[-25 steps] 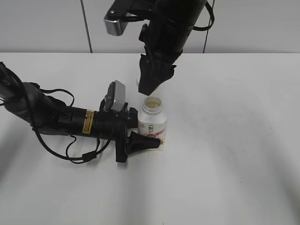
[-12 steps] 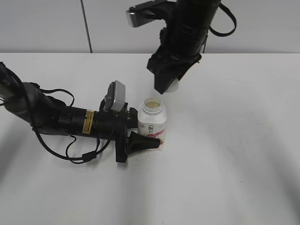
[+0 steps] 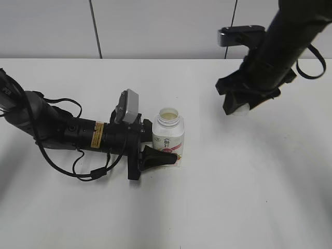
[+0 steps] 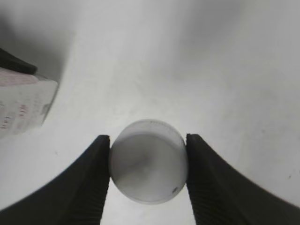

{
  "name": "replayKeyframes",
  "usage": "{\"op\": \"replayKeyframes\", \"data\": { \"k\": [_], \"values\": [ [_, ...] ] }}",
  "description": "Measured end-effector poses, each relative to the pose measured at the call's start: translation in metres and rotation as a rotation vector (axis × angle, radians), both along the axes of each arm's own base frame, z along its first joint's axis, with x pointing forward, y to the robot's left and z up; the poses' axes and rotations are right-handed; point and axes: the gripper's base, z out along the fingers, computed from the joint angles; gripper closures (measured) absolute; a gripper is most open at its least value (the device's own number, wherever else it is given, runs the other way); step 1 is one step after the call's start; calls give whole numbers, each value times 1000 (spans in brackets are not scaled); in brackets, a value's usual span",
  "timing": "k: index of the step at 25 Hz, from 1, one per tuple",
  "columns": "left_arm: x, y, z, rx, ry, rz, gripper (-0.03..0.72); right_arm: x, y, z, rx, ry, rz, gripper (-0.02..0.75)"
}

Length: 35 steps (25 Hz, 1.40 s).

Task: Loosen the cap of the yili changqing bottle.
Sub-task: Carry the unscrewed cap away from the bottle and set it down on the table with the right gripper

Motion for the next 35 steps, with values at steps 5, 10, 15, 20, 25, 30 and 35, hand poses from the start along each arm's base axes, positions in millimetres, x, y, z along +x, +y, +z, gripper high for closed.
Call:
{"op": "replayKeyframes", "data": {
  "k": [5,10,15,20,25,30,35],
  "values": [
    [0,0,0,1,0,-2,282,-22,-52,-15,18,-7,-183,350],
    [0,0,0,1,0,-2,282,-37,-100,-31,25,5,-349,350],
    [0,0,0,0,0,-2,282,-39,-125,-40,23,-2,-435,350],
    [0,0,0,0,0,-2,282,-34,-127,-53,15,1,-413,350],
    [0,0,0,0,0,-3,282,-30,-127,-82,-4,70,-397,350],
    [0,0,0,0,0,-3,282,-30,-127,-91,-11,84,-394,350],
    [0,0,0,0,0,-3,282,-29,-127,-91,-11,82,-392,350]
  ]
}}
